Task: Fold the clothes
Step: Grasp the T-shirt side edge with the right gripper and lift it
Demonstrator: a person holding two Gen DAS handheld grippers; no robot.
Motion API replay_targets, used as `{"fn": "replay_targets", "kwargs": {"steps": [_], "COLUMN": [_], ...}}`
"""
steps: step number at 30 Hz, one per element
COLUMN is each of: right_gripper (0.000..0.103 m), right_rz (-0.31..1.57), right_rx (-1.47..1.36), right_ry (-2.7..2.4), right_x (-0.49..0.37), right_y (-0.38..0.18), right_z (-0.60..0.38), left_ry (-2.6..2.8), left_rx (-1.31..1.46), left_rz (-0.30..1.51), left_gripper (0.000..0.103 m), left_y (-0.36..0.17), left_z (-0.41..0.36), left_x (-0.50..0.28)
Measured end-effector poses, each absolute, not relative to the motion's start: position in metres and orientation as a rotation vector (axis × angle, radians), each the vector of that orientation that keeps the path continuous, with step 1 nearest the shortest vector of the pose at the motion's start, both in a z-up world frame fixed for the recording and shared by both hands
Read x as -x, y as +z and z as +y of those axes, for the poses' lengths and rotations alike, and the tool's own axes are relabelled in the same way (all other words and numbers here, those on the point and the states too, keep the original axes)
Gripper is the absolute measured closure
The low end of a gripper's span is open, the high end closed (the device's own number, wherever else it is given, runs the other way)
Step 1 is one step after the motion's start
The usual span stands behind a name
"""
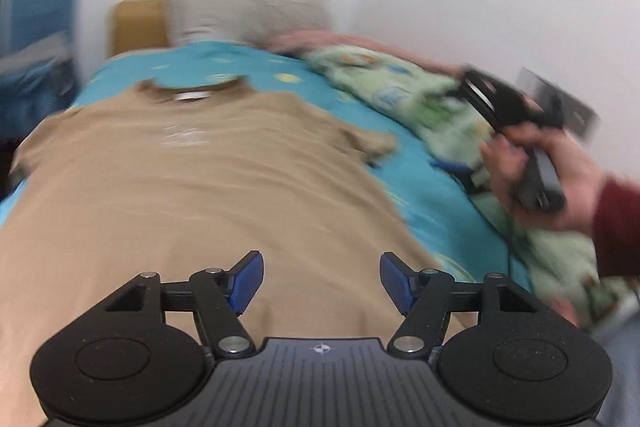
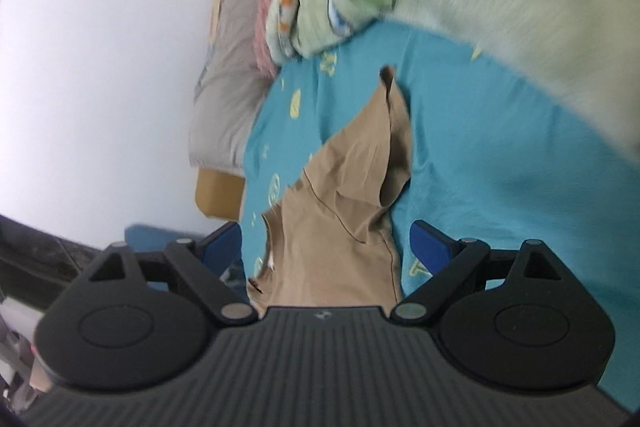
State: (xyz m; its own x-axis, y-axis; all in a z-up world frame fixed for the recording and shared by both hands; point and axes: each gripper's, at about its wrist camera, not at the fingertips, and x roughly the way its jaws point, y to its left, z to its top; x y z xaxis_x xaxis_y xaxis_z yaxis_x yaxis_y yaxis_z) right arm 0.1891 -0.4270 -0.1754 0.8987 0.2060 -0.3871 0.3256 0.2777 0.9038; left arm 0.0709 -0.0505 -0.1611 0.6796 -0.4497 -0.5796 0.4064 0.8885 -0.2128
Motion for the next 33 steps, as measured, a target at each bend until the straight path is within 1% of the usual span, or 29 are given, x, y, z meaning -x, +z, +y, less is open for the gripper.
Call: {"fn": "replay_targets", "kwargs": {"steps": [2,5,6,9,11,18,21,24,25,27,30,33], "right_gripper": [0.010,0.024,0.023,0.023,0.025,0.025,0.026,0.027,0.032,0.092,0.091,0.091], "right_rz": [0.504,0.537,0.549,0.570,0.491,0.374,0.374,0.427,0.449,0.478,0.485,0.459], "right_rx": [-1.296,-1.288,-1.279,-1.232,-1.215,-1.114,-1.079,-0.989,-0.941,-0.845,-0.760,-0.627], "right_ry": [-0.073,-0.056,-0.064,-0.136,-0.168,-0.275,-0.301,-0.279,-0.275,-0.289,-0.301,-0.277], "right_x": [-0.212,-0.247,-0.257,-0.279,-0.285,-0.320,-0.335,-0.357,-0.364,-0.373,-0.381,-0.381], "right_y": [-0.186,-0.202,-0.207,-0.224,-0.229,-0.239,-0.240,-0.237,-0.235,-0.224,-0.204,-0.166], "right_z": [-0.419,-0.407,-0.403,-0.391,-0.387,-0.387,-0.402,-0.405,-0.405,-0.404,-0.409,-0.393], "left_ry": [-0.423,-0.350,-0.342,-0.319,-0.299,-0.233,-0.200,-0.176,-0.171,-0.162,-0.151,-0.139], "left_rx": [0.140,0.200,0.222,0.259,0.276,0.308,0.347,0.388,0.394,0.406,0.407,0.394], "left_rz": [0.673,0.664,0.662,0.666,0.676,0.684,0.687,0.694,0.695,0.697,0.695,0.674], "left_gripper": [0.036,0.036,0.036,0.036,0.036,0.036,0.036,0.036,0.036,0.036,0.036,0.036], "left_y": [-0.167,-0.173,-0.173,-0.177,-0.180,-0.189,-0.191,-0.193,-0.193,-0.194,-0.192,-0.183], "left_z": [-0.039,-0.028,-0.023,-0.013,-0.005,0.016,0.026,0.034,0.036,0.039,0.042,0.045], "left_x": [-0.086,-0.103,-0.108,-0.120,-0.124,-0.132,-0.138,-0.144,-0.146,-0.150,-0.152,-0.149]}}
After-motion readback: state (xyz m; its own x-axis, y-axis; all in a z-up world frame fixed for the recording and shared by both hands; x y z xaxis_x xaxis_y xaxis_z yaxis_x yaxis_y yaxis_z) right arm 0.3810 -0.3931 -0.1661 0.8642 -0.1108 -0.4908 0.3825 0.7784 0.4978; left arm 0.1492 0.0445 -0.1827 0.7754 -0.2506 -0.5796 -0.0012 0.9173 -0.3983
